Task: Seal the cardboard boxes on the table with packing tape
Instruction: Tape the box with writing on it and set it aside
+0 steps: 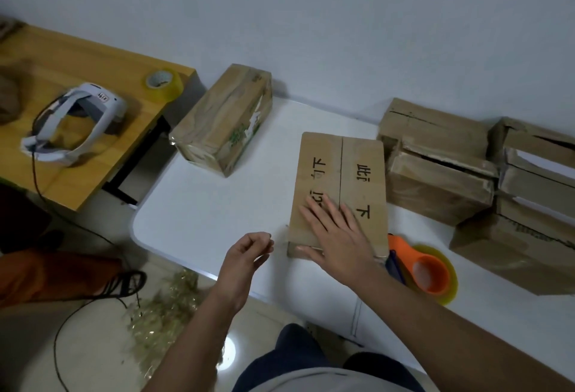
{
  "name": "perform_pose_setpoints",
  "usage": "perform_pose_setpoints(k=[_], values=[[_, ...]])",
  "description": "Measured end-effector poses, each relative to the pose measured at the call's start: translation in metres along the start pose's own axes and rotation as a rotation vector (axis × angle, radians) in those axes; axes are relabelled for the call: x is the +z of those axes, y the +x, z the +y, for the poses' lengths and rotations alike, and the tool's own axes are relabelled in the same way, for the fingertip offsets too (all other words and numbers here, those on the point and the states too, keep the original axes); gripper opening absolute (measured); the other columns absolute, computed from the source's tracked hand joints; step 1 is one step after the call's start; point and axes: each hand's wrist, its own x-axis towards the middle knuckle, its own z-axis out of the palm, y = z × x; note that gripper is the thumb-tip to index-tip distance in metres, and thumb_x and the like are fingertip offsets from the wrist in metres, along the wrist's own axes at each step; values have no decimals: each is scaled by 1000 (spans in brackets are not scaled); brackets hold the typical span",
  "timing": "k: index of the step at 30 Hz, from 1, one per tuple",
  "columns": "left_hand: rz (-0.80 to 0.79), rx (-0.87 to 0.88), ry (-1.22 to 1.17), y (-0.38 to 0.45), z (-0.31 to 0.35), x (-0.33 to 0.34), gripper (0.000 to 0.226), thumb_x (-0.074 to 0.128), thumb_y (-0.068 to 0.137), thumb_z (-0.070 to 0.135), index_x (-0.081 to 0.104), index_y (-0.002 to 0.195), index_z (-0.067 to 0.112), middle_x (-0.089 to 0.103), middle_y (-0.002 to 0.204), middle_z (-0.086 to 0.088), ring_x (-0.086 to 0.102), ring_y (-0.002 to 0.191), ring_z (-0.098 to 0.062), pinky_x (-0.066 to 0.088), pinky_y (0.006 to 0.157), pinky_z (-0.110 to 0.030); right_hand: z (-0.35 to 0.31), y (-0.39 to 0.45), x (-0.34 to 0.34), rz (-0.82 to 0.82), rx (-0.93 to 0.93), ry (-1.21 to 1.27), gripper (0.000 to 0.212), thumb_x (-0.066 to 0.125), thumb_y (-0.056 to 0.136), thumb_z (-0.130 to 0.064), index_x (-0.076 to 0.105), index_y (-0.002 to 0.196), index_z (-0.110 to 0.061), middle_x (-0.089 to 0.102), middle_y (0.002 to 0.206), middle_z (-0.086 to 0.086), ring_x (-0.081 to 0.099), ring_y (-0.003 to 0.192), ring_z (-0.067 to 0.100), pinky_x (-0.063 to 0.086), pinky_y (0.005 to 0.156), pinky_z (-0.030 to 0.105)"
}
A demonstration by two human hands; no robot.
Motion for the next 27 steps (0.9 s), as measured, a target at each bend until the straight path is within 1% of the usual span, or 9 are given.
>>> perform_pose_setpoints(k=[5, 8, 10, 14, 17, 20, 23, 24, 27], values=[[34, 52, 31, -1, -3, 5, 8, 64, 95, 16, 68, 91, 10, 69, 89, 0, 64, 85, -14, 49, 88, -29, -2, 1, 3, 37, 12, 14, 80, 31, 92, -74, 20, 156, -27, 15, 163, -7, 10, 151, 22, 12, 120, 47], [69, 55, 68, 2, -7, 8, 10, 64, 95, 22, 67, 93, 12, 69, 90, 2, 62, 82, -11, 48, 82, -27, -2, 2, 5, 33, 14, -10, 78, 29, 93, -72, 19, 156, -27, 13, 164, -7, 11, 151, 23, 13, 119, 48], [106, 68, 94, 4, -10, 11, 14, 65, 95, 24, 67, 96, 10, 70, 89, 2, 62, 81, -10, 50, 82, -26, -2, 2, 6, 39, 13, -18, 78, 28, 93, -71, 18, 156, -27, 13, 164, -7, 10, 151, 23, 12, 120, 48], [159, 112, 89, 10, -14, 23, 16, 64, 96, 21, 66, 99, 5, 68, 87, 2, 64, 81, -9, 53, 82, -21, -2, 2, 7, 41, 6, -43, 77, 29, 93, -69, 20, 156, -27, 14, 164, -6, 12, 151, 25, 12, 119, 48], [173, 141, 115, 13, -17, 31, 14, 63, 97, 22, 64, 99, 8, 67, 90, 3, 60, 84, -9, 49, 83, -22, -2, 1, 8, 38, 3, -67, 76, 27, 93, -68, 20, 156, -26, 14, 164, -5, 13, 151, 27, 13, 119, 49], [182, 152, 156, 15, -21, 38, 11, 62, 98, 25, 63, 97, 14, 66, 91, 7, 56, 85, -7, 45, 81, -23, -2, 0, 6, 35, 1, -55, 76, 31, 94, -68, 18, 156, -26, 11, 164, -5, 9, 151, 26, 12, 119, 50], [157, 164, 192, 19, -25, 46, 8, 60, 99, 23, 62, 97, 15, 67, 95, 2, 58, 88, -10, 47, 85, -28, -1, 1, 4, 32, 2, -37, 76, 31, 94, -68, 17, 156, -27, 11, 164, -5, 7, 151, 25, 12, 120, 50], [155, 162, 202, 20, -25, 48, 8, 59, 99, 23, 61, 98, 15, 67, 97, 1, 58, 89, -12, 47, 84, -28, -1, 1, 3, 32, 3, -36, 76, 31, 94, -68, 17, 156, -27, 12, 164, -5, 7, 151, 25, 12, 120, 50], [178, 163, 245, 20, -27, 53, 11, 52, 103, 25, 58, 105, 16, 64, 105, 3, 57, 91, -12, 47, 75, -17, -1, 2, 4, 18, 3, -42, 76, 32, 94, -68, 17, 156, -27, 12, 164, -4, 7, 151, 26, 13, 119, 51]])
